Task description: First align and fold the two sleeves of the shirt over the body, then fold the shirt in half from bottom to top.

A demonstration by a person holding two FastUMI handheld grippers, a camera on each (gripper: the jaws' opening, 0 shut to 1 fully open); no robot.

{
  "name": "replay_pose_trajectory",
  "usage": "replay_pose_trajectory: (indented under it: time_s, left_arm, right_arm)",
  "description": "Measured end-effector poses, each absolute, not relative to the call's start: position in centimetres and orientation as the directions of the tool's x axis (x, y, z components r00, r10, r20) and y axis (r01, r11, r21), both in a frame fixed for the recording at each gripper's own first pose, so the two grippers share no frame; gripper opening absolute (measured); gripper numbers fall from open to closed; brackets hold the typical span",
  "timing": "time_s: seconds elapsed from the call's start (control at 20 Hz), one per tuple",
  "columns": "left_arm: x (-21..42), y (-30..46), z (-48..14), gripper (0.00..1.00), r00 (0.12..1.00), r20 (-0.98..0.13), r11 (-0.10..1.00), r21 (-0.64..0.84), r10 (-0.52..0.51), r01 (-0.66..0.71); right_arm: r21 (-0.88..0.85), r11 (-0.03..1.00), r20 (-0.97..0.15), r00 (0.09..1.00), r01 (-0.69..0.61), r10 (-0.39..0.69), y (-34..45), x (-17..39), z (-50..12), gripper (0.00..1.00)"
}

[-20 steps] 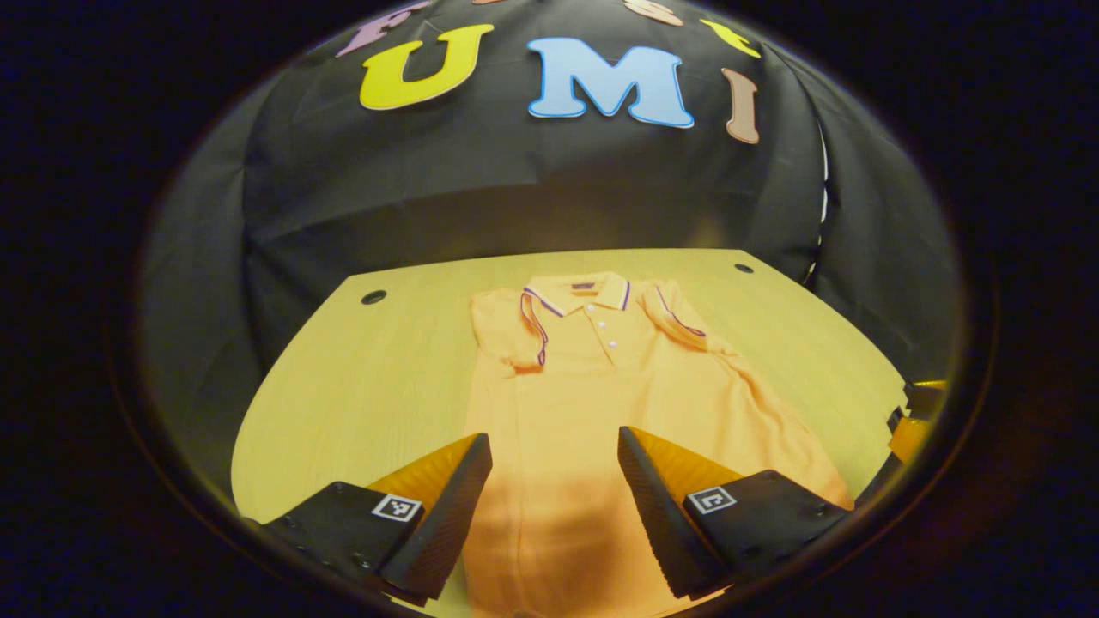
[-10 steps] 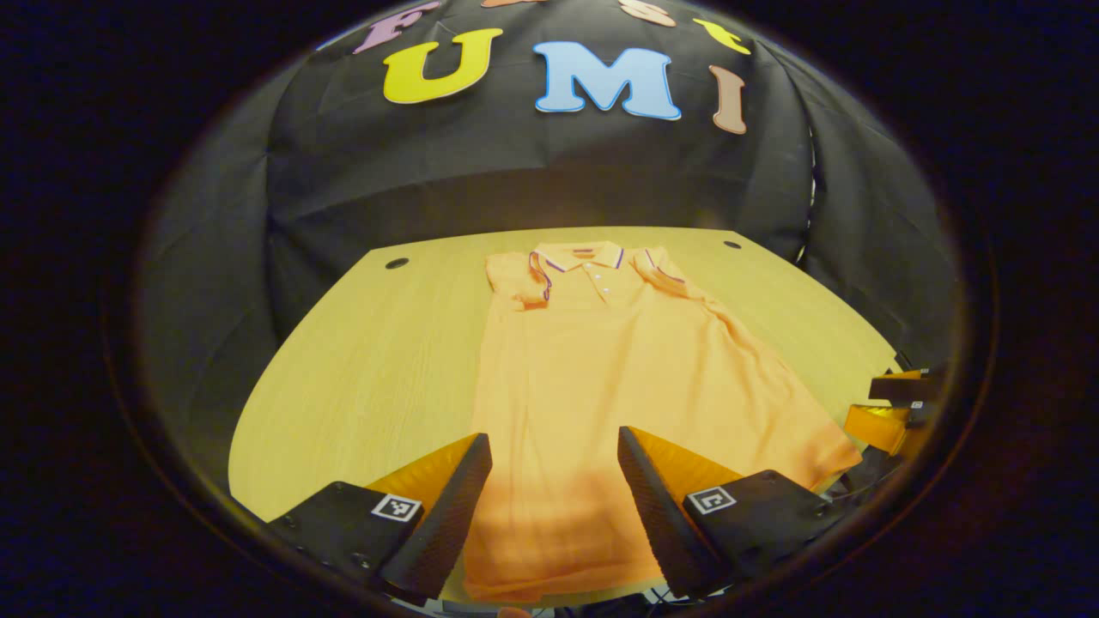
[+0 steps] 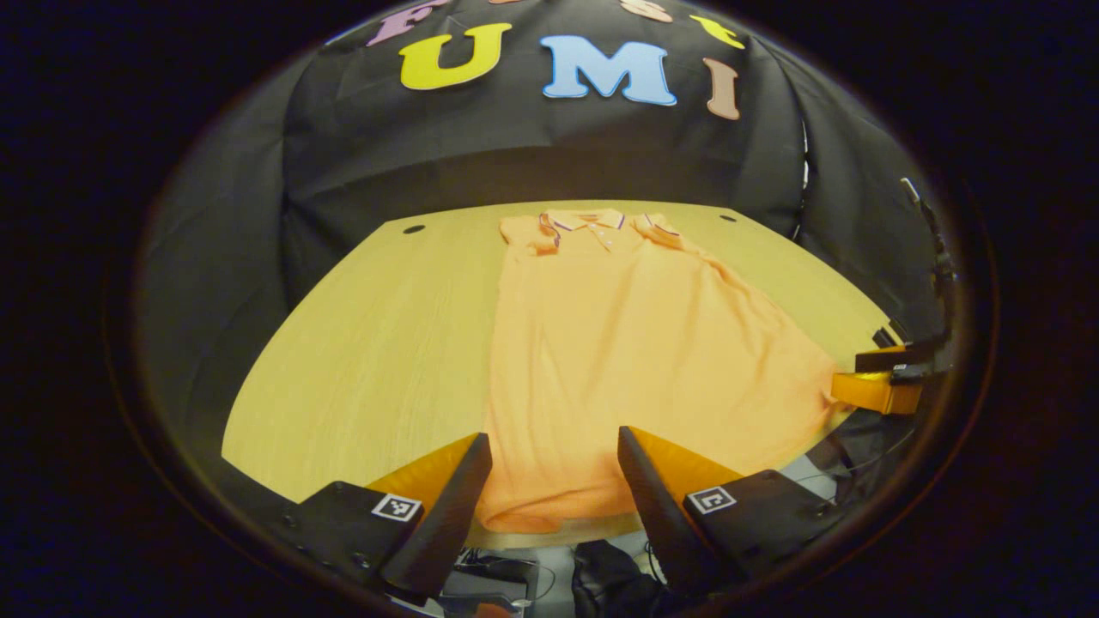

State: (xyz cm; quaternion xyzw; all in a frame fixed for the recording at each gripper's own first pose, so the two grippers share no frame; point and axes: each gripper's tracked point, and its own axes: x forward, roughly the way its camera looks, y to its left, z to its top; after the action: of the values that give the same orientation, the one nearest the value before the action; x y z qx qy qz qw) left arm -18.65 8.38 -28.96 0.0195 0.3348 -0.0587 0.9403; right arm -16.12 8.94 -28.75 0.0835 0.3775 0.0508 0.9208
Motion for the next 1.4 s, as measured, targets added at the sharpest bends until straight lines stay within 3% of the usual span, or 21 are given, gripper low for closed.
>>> replay_pose_trajectory:
  time_s: [0.05, 0.2, 0.3, 0.7, 0.8, 0.9, 1.0, 1.05, 1.1, 1.15, 1.2, 1.25, 1.3, 1.35, 1.4]
  left_arm:
    - [-18.9, 8.4, -29.0, 0.97, 0.770, -0.630, 0.992, -0.011, -0.102, 0.122]
    - [-19.7, 8.1, -29.7, 0.93, 0.771, -0.628, 0.993, -0.020, -0.105, 0.119]
    - [-19.9, 7.9, -30.5, 0.99, 0.764, -0.637, 0.993, -0.018, -0.102, 0.117]
    - [-19.9, 8.0, -31.3, 0.99, 0.773, -0.630, 0.995, 0.006, -0.072, 0.098]
    - [-19.8, 7.6, -31.2, 0.99, 0.775, -0.626, 0.994, 0.002, -0.082, 0.107]
    - [-19.7, 7.1, -31.3, 0.77, 0.774, -0.628, 0.994, 0.003, -0.081, 0.106]
    - [-19.7, 6.4, -31.3, 0.60, 0.771, -0.631, 0.993, -0.002, -0.093, 0.118]
    - [-19.7, 6.0, -31.3, 0.46, 0.769, -0.631, 0.992, -0.009, -0.102, 0.125]
    - [-19.8, 5.7, -31.3, 0.39, 0.768, -0.632, 0.992, -0.013, -0.105, 0.125]
    - [-19.7, 5.5, -31.4, 0.23, 0.767, -0.633, 0.992, -0.012, -0.104, 0.125]
    - [-19.8, 5.4, -31.4, 0.18, 0.761, -0.641, 0.992, -0.006, -0.098, 0.122]
    - [-19.6, 5.4, -31.3, 0.16, 0.759, -0.644, 0.992, 0.003, -0.093, 0.124]
    - [-19.6, 5.6, -31.4, 0.15, 0.753, -0.653, 0.994, 0.003, -0.082, 0.111]
    - [-19.5, 5.7, -31.3, 0.08, 0.748, -0.659, 0.995, -0.001, -0.076, 0.100]
    - [-19.4, 5.6, -31.3, 0.08, 0.740, -0.668, 0.996, -0.007, -0.070, 0.088]
  right_arm:
    - [0.190, 0.981, -0.691, 0.706, -0.031, 0.156, 9.0, -16.2, -29.0, 0.96]
    - [0.188, 0.982, -0.704, 0.693, -0.029, 0.155, 9.1, -16.6, -29.5, 0.96]
    - [0.197, 0.980, -0.709, 0.687, -0.025, 0.160, 9.3, -16.7, -29.7, 0.96]
    - [0.195, 0.981, -0.704, 0.693, -0.023, 0.156, 9.8, -16.7, -29.8, 0.96]
    - [0.198, 0.980, -0.697, 0.697, -0.036, 0.166, 10.6, -16.6, -29.5, 0.91]
    - [0.195, 0.980, -0.695, 0.698, -0.045, 0.171, 10.8, -16.7, -29.7, 0.77]
    - [0.236, 0.971, -0.689, 0.697, -0.044, 0.199, 11.2, -16.8, -29.6, 0.76]
    - [0.256, 0.966, -0.680, 0.706, -0.022, 0.196, 11.2, -17.0, -29.6, 0.29]
    - [0.261, 0.965, -0.681, 0.705, -0.020, 0.199, 11.3, -17.0, -29.6, 0.29]
    - [0.268, 0.963, -0.673, 0.709, -0.032, 0.211, 11.6, -16.9, -29.8, 0.29]
    - [0.300, 0.954, -0.678, 0.702, -0.007, 0.218, 11.6, -17.1, -29.4, 0.28]
    - [0.332, 0.943, -0.676, 0.696, -0.009, 0.244, 12.1, -16.9, -29.7, 0.06]
    - [0.351, 0.936, -0.674, 0.692, -0.009, 0.259, 12.1, -16.9, -29.4, 0.06]
    - [0.373, 0.928, -0.668, 0.692, -0.007, 0.273, 12.0, -16.9, -29.3, 0.06]
    - [0.394, 0.919, -0.666, 0.689, 0.000, 0.285, 11.9, -16.5, -29.5, 0.01]
